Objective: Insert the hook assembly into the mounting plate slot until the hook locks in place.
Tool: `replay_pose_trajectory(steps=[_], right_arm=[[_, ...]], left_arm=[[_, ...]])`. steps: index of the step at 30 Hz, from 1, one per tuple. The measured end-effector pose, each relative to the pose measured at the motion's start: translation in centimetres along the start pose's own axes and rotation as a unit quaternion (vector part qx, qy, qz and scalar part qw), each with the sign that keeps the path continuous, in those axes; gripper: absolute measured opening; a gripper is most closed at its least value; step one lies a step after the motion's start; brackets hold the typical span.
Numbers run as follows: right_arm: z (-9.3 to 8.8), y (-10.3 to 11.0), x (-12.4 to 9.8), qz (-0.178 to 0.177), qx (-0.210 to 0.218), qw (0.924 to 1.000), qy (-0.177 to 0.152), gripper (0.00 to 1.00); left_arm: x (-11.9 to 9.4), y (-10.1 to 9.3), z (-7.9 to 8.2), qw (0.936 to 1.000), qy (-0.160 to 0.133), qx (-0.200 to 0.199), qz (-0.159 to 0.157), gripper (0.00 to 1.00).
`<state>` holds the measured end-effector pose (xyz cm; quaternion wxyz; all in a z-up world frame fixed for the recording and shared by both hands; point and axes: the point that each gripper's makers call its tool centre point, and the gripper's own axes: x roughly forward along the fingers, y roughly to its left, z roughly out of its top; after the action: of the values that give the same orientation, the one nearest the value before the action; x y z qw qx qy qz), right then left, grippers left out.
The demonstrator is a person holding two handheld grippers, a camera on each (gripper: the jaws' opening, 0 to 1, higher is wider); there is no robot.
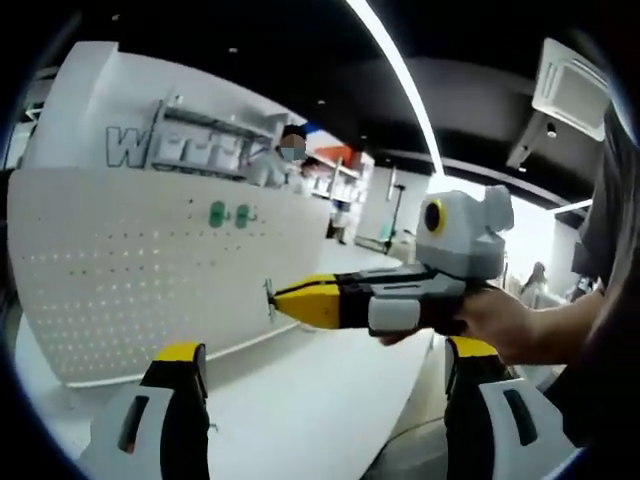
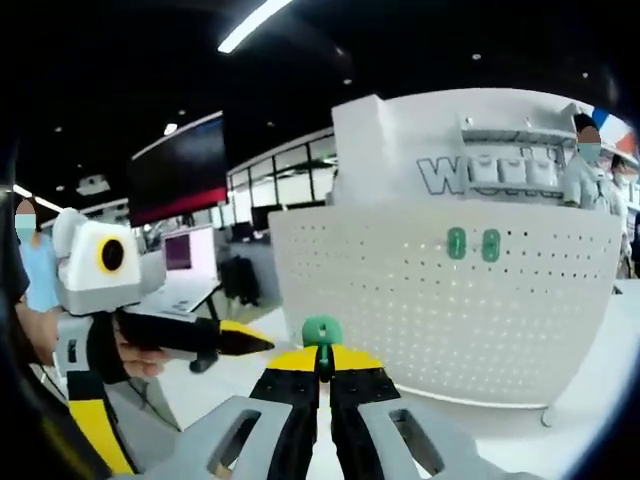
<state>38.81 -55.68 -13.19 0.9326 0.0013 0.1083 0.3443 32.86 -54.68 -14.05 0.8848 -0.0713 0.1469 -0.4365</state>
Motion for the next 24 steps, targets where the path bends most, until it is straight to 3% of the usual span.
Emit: replay_pose_trajectory(steps=[20, 24], right_arm=[[2.0, -8.7, 0.3, -0.112, -0.023, 0.9933, -0.019, 0.00], [3.4, -11.2, 0.6, -0.140, -0.043, 0.9888, -0.026, 0.00]], left_arm=[[-1.1, 1.6, -0.2, 0.9996, 0.002, -0.016, 0.024, 1.00], [-1.1, 1.9, -0.9, 0.9994, 0.012, -0.015, 0.029, 1.00]])
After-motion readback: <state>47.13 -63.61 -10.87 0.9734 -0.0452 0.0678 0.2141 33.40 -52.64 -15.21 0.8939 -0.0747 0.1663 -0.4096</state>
